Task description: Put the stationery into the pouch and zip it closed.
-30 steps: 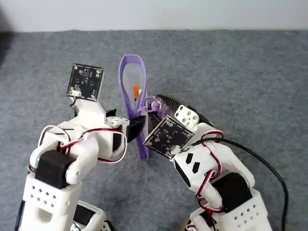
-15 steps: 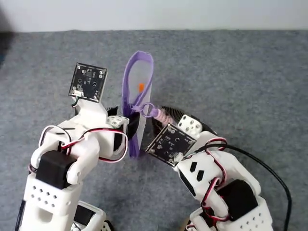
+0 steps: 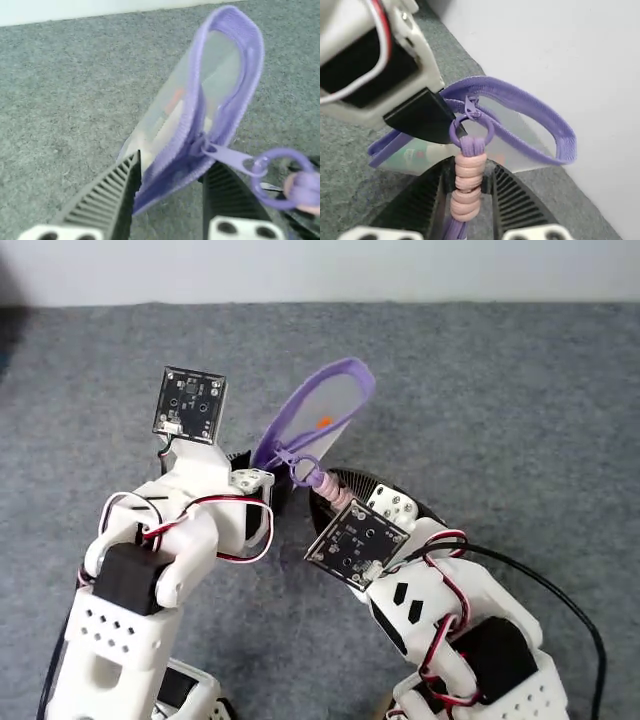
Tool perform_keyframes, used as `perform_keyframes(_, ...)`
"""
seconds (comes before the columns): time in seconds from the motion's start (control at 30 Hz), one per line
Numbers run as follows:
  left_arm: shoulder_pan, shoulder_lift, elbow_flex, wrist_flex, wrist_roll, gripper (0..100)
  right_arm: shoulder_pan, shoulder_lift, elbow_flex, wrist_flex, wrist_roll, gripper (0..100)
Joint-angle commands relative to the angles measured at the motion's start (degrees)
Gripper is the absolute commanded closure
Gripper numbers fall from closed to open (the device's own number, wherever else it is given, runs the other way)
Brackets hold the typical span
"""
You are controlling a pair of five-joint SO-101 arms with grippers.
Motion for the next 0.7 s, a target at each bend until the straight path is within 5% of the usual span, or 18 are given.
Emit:
perform_keyframes(0.0, 0.7, -0.79, -0.31, -1.67, 0.26, 83, -0.48, -0.84, -2.9, 0.4, -0.62, 99.1)
perform_keyframes(0.53, 3.34, -0.79, -2.77, -1.58, -2.11, 83, -0.48, -0.84, -2.81, 0.84, -0.62, 99.1)
perform_keyframes(0.67, 3.34, -0.88, -3.12, -1.41, -2.64, 91, -0.4, -0.84, -2.81, 0.84, -0.62, 99.1)
